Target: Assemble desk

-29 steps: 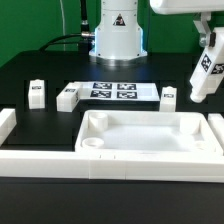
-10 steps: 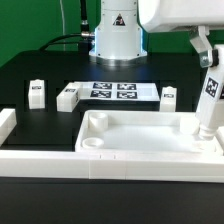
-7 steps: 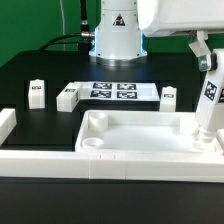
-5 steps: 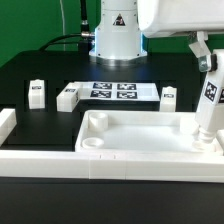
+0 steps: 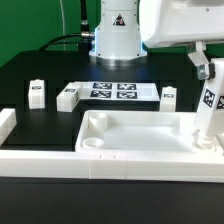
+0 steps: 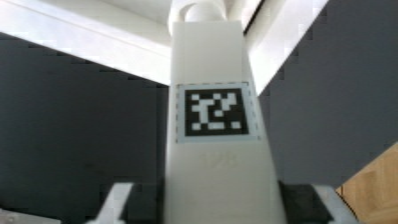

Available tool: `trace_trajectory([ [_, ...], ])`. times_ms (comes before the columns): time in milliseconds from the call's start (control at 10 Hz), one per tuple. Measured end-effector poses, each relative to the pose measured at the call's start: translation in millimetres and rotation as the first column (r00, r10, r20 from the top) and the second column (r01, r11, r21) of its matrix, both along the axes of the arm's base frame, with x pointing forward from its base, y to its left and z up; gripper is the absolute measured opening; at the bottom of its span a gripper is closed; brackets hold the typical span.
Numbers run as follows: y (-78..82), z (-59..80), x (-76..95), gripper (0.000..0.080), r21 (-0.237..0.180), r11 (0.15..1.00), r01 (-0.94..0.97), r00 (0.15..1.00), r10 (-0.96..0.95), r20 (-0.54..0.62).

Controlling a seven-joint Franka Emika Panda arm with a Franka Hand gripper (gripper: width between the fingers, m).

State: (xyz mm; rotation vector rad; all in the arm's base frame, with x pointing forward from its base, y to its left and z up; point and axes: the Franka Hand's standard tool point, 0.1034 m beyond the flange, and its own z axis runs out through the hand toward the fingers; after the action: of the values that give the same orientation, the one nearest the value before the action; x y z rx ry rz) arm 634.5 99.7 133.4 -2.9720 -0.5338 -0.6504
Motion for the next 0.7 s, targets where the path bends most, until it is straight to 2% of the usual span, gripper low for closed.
trace_trajectory([
  [700, -2.1, -10.0, 0.9, 0.029, 0.001, 1.0, 0.002, 1.0, -0.002, -0.008],
])
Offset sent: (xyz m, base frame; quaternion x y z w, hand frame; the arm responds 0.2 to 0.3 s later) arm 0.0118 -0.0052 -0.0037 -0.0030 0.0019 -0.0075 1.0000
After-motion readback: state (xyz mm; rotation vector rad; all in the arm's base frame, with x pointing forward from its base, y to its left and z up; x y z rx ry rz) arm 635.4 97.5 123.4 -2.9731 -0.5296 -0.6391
